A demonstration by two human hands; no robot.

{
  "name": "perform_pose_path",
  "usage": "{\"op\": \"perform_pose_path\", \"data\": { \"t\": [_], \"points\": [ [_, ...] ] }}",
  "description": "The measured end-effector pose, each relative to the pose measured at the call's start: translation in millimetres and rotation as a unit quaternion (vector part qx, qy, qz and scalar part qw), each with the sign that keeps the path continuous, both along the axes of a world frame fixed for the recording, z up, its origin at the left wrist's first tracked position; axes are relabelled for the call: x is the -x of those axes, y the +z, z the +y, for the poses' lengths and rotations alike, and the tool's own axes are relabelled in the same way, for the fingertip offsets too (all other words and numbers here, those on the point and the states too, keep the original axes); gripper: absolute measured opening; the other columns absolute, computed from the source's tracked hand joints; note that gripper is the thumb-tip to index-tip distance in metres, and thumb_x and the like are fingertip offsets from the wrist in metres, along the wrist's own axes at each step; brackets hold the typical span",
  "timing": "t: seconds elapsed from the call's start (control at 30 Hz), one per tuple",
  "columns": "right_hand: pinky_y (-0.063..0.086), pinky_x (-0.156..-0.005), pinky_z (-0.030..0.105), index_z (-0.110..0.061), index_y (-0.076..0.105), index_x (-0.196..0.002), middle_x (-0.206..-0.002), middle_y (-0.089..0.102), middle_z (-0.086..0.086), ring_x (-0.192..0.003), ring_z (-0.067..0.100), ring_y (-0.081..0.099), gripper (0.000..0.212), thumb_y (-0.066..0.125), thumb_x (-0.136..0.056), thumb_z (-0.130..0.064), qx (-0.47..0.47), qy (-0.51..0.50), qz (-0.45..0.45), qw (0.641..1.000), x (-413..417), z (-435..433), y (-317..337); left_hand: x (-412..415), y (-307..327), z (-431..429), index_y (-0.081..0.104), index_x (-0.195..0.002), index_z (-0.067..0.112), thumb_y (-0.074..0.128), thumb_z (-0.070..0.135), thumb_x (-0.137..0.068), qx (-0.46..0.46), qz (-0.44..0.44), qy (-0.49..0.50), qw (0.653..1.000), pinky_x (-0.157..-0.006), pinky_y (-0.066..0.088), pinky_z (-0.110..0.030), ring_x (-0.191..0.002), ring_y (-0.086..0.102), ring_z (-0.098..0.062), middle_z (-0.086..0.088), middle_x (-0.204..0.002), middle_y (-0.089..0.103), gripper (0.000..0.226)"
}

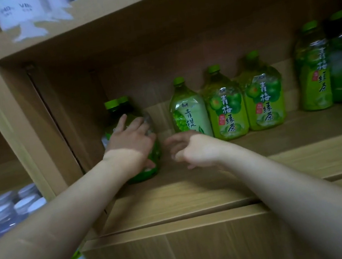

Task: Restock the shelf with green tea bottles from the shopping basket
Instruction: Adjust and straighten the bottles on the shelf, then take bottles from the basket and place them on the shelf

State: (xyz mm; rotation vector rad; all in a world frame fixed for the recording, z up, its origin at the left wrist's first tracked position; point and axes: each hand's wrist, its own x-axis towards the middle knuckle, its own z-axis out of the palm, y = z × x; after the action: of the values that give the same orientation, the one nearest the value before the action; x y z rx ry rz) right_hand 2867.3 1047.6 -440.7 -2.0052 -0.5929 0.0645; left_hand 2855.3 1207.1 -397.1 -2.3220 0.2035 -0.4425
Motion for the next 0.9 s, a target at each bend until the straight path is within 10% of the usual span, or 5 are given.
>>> {"op": "perform_pose_path", "data": {
  "t": [0.13, 0.23, 0.4, 0.67, 0.9],
  "points": [
    [0.052, -0.074, 0.028, -0.020, 0.065, -0.115, -0.099, 0.070, 0.003, -0.085, 0.017, 0.065, 0.028, 0.058, -0.089, -0.010, -0.005, -0.065, -0.122, 0.990, 23, -54, 2, 11, -6, -30, 0.058, -0.121, 0.018, 0.047, 0.041, -0.090, 0.074, -0.039, -0.110, 0.990, -0.110, 0.027, -0.048, -0.130, 0.042, -0.030, -0.009, -0.131, 0.053, 0.040],
    [0.055, -0.070, 0.029, -0.026, 0.067, -0.099, -0.087, 0.073, 0.006, -0.079, 0.020, 0.070, 0.018, 0.061, -0.090, -0.012, -0.012, -0.094, -0.166, 0.981, 59, -114, 2, 39, -14, -91, 0.064, -0.102, 0.023, 0.041, 0.035, -0.085, 0.230, -0.079, -0.303, 0.921, -0.074, 0.054, -0.042, -0.095, 0.062, -0.027, -0.001, -0.098, 0.067, 0.031],
    [0.045, -0.054, 0.013, -0.013, 0.067, -0.094, -0.078, 0.074, 0.011, -0.064, 0.016, 0.069, 0.007, 0.063, -0.088, -0.011, 0.030, -0.192, -0.149, 0.970, 150, -235, -12, 76, -42, -220, 0.070, -0.091, 0.023, 0.050, 0.029, -0.082, 0.382, 0.051, -0.492, 0.781, -0.064, 0.051, -0.033, -0.073, 0.064, -0.018, 0.005, -0.074, 0.067, 0.023],
    [0.055, -0.069, 0.042, -0.019, 0.069, -0.100, -0.080, 0.073, 0.010, -0.070, 0.015, 0.067, 0.027, 0.066, -0.078, -0.034, 0.123, -0.412, -0.012, 0.903, 355, -388, -73, 168, -128, -407, 0.074, -0.085, 0.020, 0.058, 0.009, -0.081, 0.485, 0.305, -0.603, 0.555, -0.057, 0.042, -0.007, -0.066, 0.061, -0.002, 0.011, -0.072, 0.070, 0.020],
    [0.051, -0.075, 0.024, -0.020, 0.069, -0.099, -0.090, 0.072, 0.012, -0.077, 0.010, 0.064, 0.020, 0.074, -0.080, -0.025, 0.114, -0.578, 0.094, 0.803, 509, -481, -163, 277, -211, -528, 0.071, -0.079, 0.027, 0.063, 0.011, -0.081, 0.467, 0.516, -0.556, 0.454, -0.059, 0.044, -0.013, -0.059, 0.062, 0.000, 0.006, -0.071, 0.072, 0.018]
  ]
}}
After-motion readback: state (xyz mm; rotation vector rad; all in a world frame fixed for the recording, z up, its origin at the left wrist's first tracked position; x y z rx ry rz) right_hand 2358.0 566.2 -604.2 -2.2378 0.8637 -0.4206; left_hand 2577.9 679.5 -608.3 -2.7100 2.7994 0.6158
